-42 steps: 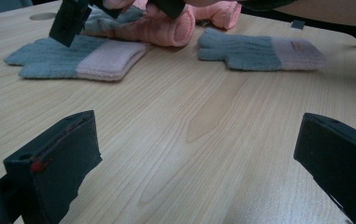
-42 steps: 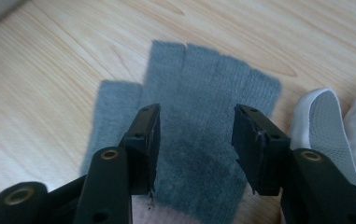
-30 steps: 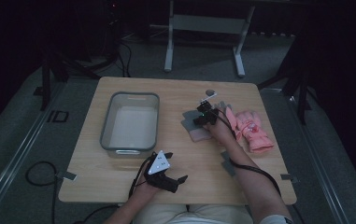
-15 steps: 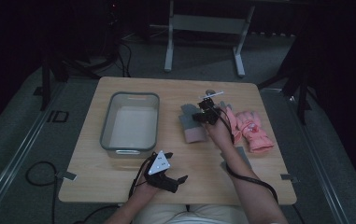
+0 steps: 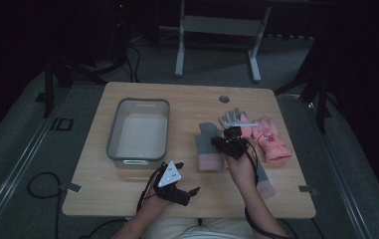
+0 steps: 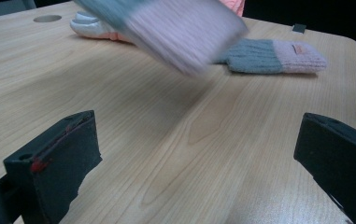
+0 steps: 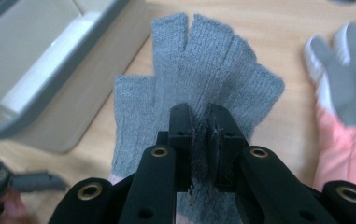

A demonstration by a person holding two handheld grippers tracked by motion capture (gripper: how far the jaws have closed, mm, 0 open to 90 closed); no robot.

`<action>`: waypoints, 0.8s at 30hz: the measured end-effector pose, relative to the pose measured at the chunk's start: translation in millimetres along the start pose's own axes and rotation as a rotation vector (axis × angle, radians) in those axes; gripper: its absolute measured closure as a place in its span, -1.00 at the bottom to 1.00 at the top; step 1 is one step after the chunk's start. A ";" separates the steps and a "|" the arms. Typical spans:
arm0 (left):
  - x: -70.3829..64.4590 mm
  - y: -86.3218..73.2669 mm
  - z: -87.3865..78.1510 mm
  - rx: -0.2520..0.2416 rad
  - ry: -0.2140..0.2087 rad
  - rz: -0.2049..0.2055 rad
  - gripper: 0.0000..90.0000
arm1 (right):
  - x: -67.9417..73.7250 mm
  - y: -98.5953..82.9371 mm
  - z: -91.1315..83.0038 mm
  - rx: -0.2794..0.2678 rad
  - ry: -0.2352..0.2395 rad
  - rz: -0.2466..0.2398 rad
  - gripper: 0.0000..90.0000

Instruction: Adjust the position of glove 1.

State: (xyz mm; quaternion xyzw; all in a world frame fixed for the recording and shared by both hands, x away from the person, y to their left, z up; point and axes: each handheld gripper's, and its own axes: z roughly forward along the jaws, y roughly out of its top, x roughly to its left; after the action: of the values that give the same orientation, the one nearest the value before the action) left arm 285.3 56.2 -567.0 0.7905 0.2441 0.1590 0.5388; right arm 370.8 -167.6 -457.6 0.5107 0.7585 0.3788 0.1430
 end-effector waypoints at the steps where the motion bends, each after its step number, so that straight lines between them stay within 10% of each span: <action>1: -0.1 0.0 0.2 0.000 -0.001 0.001 -1.00 | 0.0 0.0 0.0 0.000 0.000 0.000 0.80; 9: -0.5 -0.1 -0.1 0.000 0.003 0.002 -1.00 | 7.3 -45.2 30.3 0.105 -0.040 0.036 0.80; 24: -0.5 -0.3 -0.3 -0.004 0.002 0.000 -1.00 | 5.3 -61.6 57.3 0.164 -0.061 0.057 0.75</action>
State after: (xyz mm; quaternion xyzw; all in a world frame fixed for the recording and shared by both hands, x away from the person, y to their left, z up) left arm 284.7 56.3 -567.2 0.7892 0.2444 0.1601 0.5402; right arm 362.0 -150.2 -539.6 0.5534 0.7673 0.3037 0.1131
